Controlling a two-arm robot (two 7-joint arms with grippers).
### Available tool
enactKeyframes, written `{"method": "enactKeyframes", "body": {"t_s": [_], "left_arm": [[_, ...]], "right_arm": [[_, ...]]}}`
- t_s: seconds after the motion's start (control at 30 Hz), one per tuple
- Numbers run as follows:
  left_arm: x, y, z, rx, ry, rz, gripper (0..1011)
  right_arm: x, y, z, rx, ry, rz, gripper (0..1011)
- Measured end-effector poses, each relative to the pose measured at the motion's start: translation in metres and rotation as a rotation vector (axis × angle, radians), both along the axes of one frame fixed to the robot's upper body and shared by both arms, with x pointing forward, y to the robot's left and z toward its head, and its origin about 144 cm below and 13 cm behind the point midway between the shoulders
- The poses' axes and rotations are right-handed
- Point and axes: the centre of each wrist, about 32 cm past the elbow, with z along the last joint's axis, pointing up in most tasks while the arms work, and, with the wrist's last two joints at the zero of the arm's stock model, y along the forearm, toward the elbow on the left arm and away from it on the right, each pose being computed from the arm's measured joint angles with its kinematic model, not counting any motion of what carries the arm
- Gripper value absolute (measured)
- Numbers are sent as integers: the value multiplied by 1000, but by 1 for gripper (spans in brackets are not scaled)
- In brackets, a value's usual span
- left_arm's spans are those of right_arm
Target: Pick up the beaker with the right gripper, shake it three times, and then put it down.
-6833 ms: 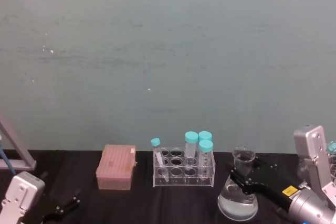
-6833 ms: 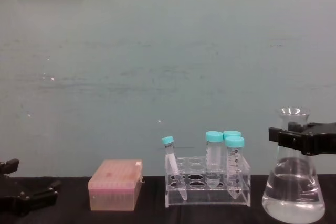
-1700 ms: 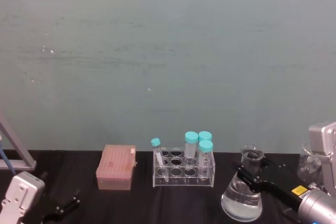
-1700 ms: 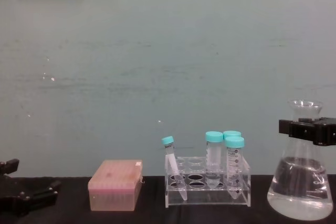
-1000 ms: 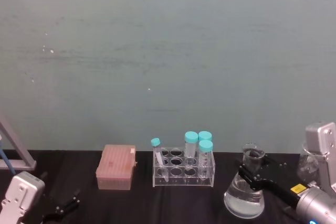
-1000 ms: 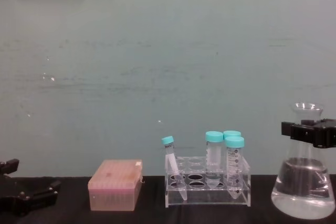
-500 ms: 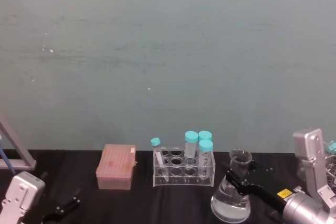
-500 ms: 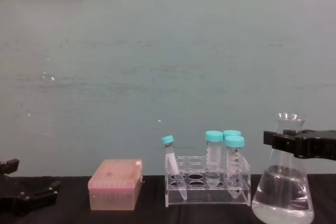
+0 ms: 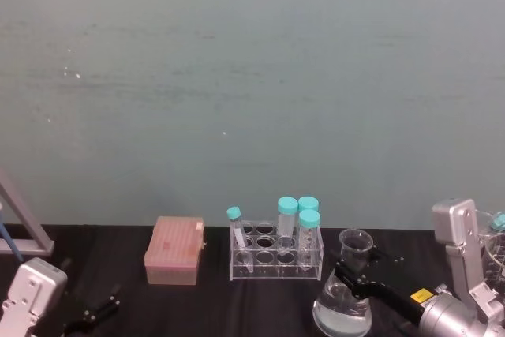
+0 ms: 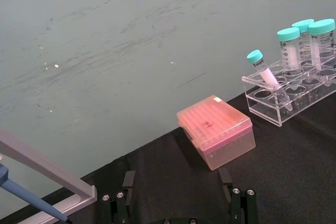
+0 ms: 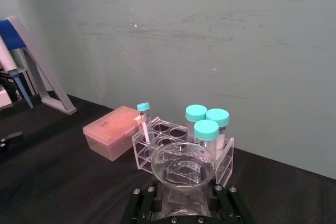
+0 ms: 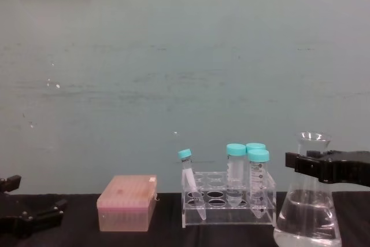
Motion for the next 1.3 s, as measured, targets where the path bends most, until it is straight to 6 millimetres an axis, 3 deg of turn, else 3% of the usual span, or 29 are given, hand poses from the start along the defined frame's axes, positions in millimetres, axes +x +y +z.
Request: {"method": "enactKeyframes", "body": {"t_s": [1.3], "left_arm": [[0,0,0,0,0,0,1000]], "right_arm": [[0,0,-8,16,41,-4,456]]}}
